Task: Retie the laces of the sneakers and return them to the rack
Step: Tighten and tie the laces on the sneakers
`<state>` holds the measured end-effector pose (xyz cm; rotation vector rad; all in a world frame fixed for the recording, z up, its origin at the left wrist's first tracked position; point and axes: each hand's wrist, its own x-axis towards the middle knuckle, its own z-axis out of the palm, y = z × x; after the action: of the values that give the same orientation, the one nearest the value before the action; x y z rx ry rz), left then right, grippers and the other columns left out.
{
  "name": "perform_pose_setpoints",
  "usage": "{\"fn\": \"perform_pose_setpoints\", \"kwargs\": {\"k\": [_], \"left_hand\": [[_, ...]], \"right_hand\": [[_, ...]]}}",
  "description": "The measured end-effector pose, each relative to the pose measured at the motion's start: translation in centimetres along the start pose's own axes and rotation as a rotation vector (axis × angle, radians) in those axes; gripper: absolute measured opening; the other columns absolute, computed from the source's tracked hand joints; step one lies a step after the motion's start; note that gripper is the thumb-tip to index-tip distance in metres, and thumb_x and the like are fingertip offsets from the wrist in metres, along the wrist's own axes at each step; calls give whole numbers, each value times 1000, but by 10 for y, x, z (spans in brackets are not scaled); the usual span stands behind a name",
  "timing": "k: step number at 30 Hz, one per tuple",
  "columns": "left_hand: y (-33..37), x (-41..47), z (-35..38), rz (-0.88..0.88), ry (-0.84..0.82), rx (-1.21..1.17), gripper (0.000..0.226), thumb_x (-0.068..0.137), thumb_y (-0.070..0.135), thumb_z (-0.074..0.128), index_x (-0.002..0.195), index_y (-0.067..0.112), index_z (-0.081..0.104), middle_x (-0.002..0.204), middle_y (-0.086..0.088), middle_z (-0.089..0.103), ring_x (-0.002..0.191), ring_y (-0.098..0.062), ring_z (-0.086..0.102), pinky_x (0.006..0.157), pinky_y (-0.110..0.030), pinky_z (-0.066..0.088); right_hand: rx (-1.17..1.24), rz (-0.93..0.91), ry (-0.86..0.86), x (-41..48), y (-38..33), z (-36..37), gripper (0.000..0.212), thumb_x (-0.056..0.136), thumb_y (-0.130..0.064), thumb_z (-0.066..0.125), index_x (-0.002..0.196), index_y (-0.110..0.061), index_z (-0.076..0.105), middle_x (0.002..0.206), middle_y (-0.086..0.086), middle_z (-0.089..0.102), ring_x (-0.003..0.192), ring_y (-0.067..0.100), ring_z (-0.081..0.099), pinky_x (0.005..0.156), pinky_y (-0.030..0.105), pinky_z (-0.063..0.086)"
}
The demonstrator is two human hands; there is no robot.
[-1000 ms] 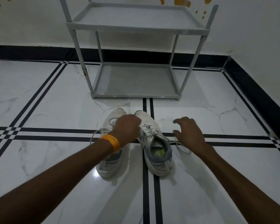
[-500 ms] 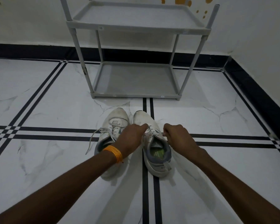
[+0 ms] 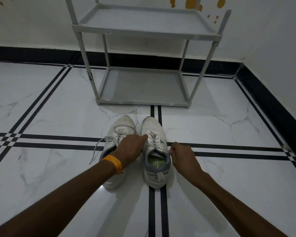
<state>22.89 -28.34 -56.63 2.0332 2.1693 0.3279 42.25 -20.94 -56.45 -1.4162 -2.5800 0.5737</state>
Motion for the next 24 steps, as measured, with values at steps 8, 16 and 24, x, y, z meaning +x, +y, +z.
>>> {"fn": "perform_pose_setpoints", "kwargs": {"k": [8,16,24], "left_hand": [[-14,-4,-40,-188,-73,-148,29,89,37,61,81,13,74,82,-4,71,78,-17,61,68,-26,44],[5,-3,-59,-243,-44,-871,21,87,38,65,75,25,77,139,9,53,130,-12,44,107,-42,37],[24,10,-47,-202,303,-351,15,85,36,67,83,25,77,142,7,52,141,-22,25,107,-46,26]], "right_hand": [[432,157,-305,1,15,-47,22,85,-8,60,69,-14,73,85,6,76,79,16,69,67,22,49],[1075,100,-225,14,-14,-56,20,92,-20,61,97,-6,74,108,3,75,106,22,67,95,39,52],[1406,202,-173,19,-23,-26,22,95,-11,55,114,-3,65,110,15,72,107,26,68,93,38,53]]}}
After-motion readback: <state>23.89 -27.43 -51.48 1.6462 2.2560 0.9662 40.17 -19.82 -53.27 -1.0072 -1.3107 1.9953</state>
